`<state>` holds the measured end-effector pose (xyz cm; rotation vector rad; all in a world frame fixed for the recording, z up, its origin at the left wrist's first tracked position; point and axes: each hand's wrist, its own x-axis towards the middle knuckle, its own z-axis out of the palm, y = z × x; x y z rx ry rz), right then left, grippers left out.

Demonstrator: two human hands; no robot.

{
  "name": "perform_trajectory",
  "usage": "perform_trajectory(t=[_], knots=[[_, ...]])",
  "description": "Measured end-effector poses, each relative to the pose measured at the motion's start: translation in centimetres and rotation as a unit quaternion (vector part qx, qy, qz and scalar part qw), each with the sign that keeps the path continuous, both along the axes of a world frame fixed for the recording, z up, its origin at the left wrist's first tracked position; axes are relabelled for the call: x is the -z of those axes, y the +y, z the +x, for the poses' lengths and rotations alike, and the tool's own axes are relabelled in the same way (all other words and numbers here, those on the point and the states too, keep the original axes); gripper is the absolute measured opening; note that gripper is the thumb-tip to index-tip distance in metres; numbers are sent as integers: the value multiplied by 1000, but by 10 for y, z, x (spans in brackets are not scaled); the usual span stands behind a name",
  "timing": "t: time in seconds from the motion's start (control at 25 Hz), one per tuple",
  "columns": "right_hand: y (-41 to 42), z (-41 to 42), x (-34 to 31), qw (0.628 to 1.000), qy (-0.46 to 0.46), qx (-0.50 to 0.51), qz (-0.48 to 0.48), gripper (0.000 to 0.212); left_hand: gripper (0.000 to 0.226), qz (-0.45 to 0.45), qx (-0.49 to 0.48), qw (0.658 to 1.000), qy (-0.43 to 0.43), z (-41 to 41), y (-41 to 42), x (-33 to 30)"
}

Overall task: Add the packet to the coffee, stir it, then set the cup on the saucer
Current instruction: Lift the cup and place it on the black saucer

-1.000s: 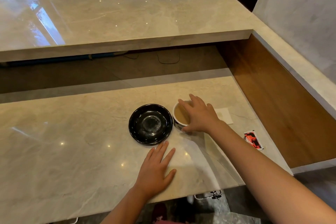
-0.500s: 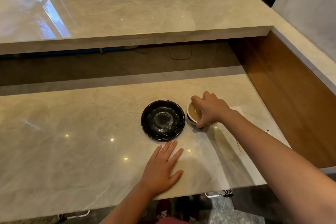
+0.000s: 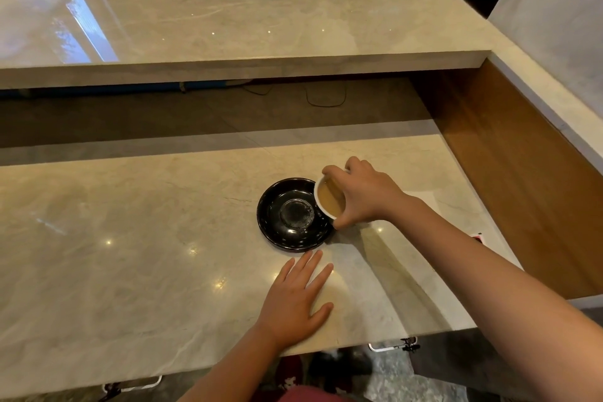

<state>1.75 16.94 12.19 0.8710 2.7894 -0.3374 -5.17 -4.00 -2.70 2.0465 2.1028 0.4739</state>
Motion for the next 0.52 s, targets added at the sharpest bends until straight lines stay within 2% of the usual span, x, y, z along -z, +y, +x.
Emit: perform_trajectory(t=[0.52], knots=[[-23,-59,16,997,-14,-69,-8,95,63,-4,1,1000,19,-2,-1,4]])
